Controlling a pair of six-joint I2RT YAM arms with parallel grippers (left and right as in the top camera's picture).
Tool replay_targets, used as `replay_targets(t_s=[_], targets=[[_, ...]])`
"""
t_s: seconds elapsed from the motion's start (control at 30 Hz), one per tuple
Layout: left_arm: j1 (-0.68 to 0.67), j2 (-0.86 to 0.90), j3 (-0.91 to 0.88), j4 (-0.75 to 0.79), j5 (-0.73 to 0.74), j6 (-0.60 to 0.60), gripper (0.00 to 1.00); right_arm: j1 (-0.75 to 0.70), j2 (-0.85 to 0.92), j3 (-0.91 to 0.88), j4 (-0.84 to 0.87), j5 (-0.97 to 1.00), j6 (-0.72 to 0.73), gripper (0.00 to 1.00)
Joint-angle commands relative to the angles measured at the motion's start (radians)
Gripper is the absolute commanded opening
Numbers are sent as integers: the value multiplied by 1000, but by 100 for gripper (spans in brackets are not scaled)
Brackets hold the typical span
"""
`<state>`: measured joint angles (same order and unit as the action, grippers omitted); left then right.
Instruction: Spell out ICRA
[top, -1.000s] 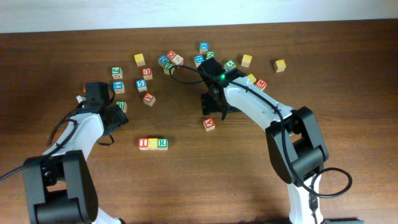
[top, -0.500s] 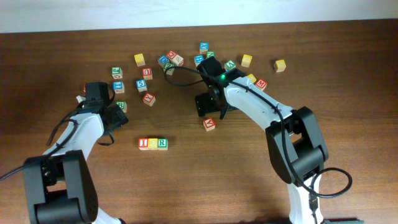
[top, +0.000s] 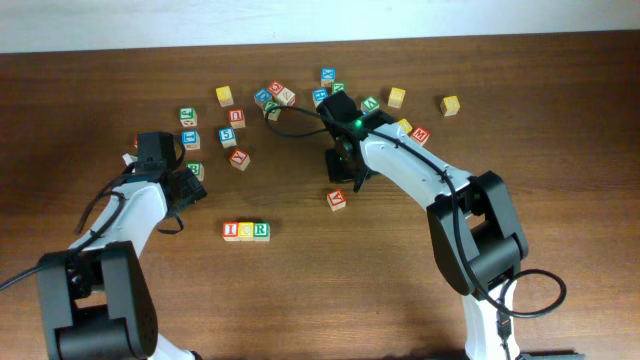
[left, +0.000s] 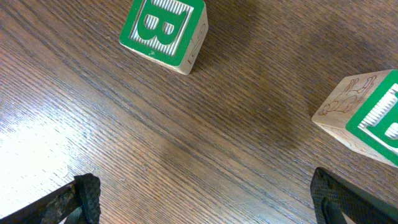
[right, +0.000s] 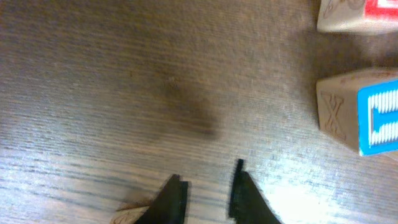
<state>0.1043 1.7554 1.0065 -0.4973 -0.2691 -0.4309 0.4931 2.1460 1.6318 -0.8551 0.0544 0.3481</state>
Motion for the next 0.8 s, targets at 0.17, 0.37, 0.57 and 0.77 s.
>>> replay_targets(t_s=[0.17, 0.37, 0.57, 0.77], targets=[[1, 8, 10, -1, 0, -2, 99, 5, 8, -6, -82, 1, 111, 10], [2, 8, 10, -1, 0, -2, 99, 5, 8, -6, -148, -29, 163, 10], [2, 8, 10, -1, 0, -2, 99, 14, 8, -6, -171, -127, 163, 10], [2, 8, 10, -1, 0, -2, 99, 63, 8, -6, -204, -126, 164, 10]])
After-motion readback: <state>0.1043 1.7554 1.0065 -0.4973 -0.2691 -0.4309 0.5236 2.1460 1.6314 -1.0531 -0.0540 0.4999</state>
